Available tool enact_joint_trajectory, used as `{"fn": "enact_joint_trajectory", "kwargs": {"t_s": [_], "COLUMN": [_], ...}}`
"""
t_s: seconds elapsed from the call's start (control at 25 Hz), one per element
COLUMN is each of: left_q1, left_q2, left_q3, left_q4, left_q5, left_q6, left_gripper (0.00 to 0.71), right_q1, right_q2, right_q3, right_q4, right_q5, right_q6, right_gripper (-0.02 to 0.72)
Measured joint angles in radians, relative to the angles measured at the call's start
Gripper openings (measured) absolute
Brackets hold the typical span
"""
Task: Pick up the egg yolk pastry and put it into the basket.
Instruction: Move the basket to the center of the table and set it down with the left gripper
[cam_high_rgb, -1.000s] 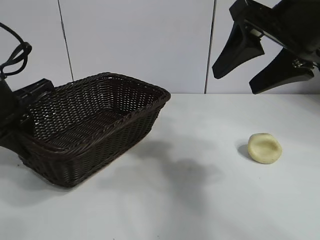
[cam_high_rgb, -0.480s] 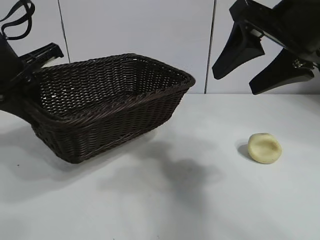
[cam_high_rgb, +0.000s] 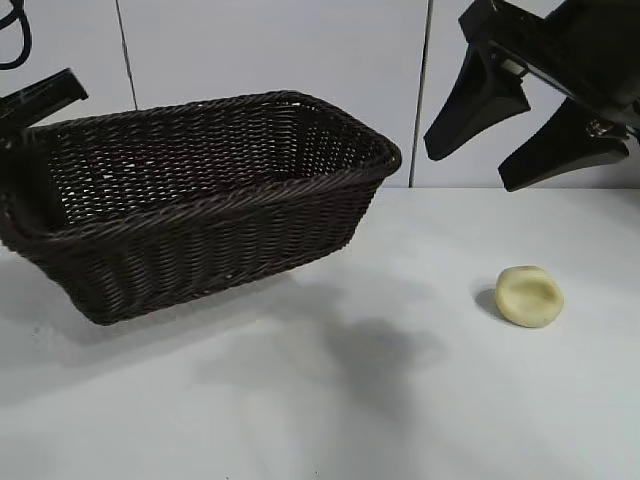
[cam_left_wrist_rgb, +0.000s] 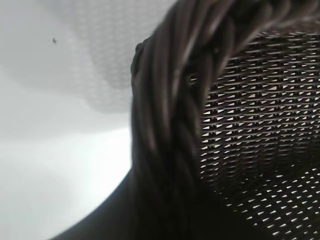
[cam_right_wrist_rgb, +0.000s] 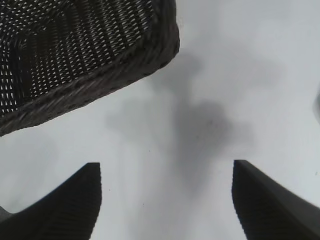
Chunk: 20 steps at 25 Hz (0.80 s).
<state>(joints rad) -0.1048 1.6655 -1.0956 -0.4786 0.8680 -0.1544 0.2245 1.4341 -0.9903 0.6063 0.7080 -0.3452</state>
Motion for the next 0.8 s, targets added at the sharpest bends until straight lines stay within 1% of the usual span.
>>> {"fn": "enact_joint_trajectory", "kwargs": {"t_s": [0.08, 0.24, 0.36, 0.52, 0.68, 0.8], "left_q1": [0.005, 0.005, 0.005, 0.005, 0.0, -0.02], "left_q2": [0.0, 0.002, 0.038, 0.13, 0.19, 0.209], "left_q3": [-0.009, -0.054, -0.127, -0.227, -0.277, -0.279], "left_q4": [-0.003, -0.003, -0.004, -0.004, -0.003, 0.0], "left_q5": [0.025, 0.078, 0.147, 0.231, 0.249, 0.244], "left_q6": [0.088, 0.189, 0.232, 0.279, 0.298, 0.309], "left_gripper": [0.1, 0.1, 0.1, 0.1, 0.1, 0.1], "right_q1": [0.0, 0.0, 0.0, 0.0, 0.0, 0.0], "right_q2": [0.0, 0.0, 0.0, 0.0, 0.0, 0.0], "right_q3": [0.0, 0.0, 0.0, 0.0, 0.0, 0.0], "right_q4": [0.0, -0.001, -0.001, -0.001, -0.001, -0.001], "right_q5": [0.0, 0.001, 0.006, 0.018, 0.026, 0.027], "right_q6": [0.0, 0.0, 0.0, 0.0, 0.0, 0.0], "right_gripper": [0.529, 0.529, 0.529, 0.529, 0.529, 0.529]}}
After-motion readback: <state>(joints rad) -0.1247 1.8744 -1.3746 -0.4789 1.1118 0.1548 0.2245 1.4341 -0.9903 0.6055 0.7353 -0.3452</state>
